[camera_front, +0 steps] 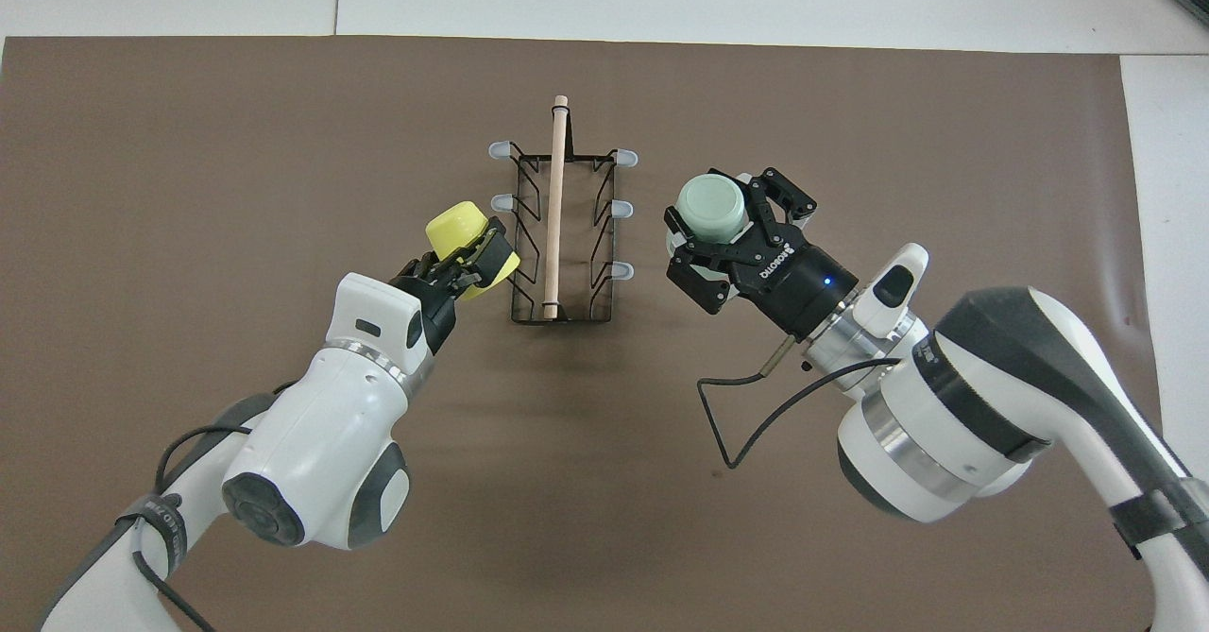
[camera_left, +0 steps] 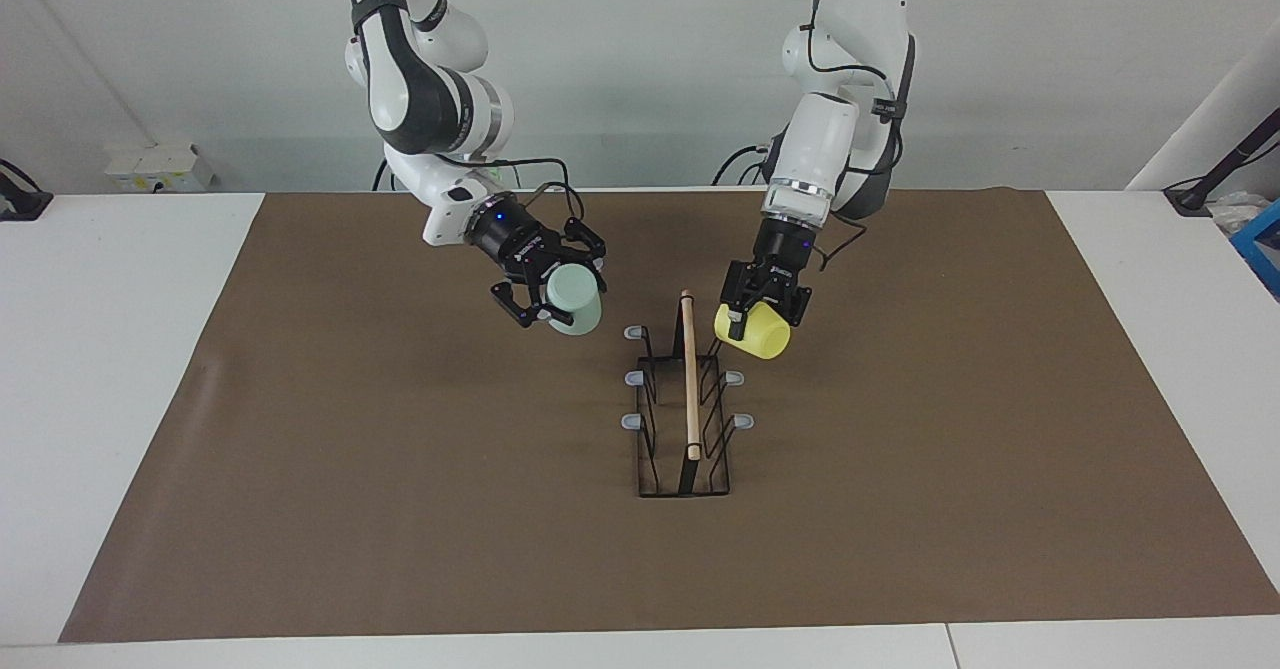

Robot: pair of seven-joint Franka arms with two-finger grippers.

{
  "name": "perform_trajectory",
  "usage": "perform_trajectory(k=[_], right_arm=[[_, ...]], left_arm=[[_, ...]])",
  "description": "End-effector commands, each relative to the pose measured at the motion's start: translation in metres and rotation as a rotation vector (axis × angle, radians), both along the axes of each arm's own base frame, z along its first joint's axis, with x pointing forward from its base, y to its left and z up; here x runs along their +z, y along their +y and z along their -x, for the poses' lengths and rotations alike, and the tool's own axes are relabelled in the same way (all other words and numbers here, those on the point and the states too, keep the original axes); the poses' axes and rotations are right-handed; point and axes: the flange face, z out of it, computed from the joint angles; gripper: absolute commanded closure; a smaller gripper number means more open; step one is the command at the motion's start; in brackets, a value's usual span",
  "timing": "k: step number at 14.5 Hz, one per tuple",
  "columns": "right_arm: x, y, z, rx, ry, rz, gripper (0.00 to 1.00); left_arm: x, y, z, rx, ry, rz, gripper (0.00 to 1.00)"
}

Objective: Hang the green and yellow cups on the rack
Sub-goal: 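Carry the yellow cup with the left gripper while the right gripper carries the green cup, then hang the yellow cup on a rack peg and open the left gripper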

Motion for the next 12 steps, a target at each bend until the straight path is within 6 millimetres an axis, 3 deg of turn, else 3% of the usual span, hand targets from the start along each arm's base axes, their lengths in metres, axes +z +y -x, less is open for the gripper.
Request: perform_trajectory(k=[1, 5, 11, 12], right_arm=[[-0.014, 0.012, 0.002, 0.002, -0.023, -0.026, 0.92], [-0.035, 0.04, 0.007, -0.033, -0.023, -0.104, 0.92], [-0.051, 0.05, 0.009, -0.043, -0.026, -0.082, 0.92], [-0.055, 0.05, 0.009, -0.049, -0.024, -0.083, 0.92]], left_arm=[[-0.007, -0.005, 0.016, -0.035, 0.0, -0.023, 1.0], [-0.012, -0.015, 0.022, -0.06, 0.046, -0.045, 1.0], [-0.01, -0.021, 0.024, -0.083, 0.137, -0.1, 0.99], [-0.007, -0.022, 0.021, -0.086, 0.15, -0.109, 0.46]])
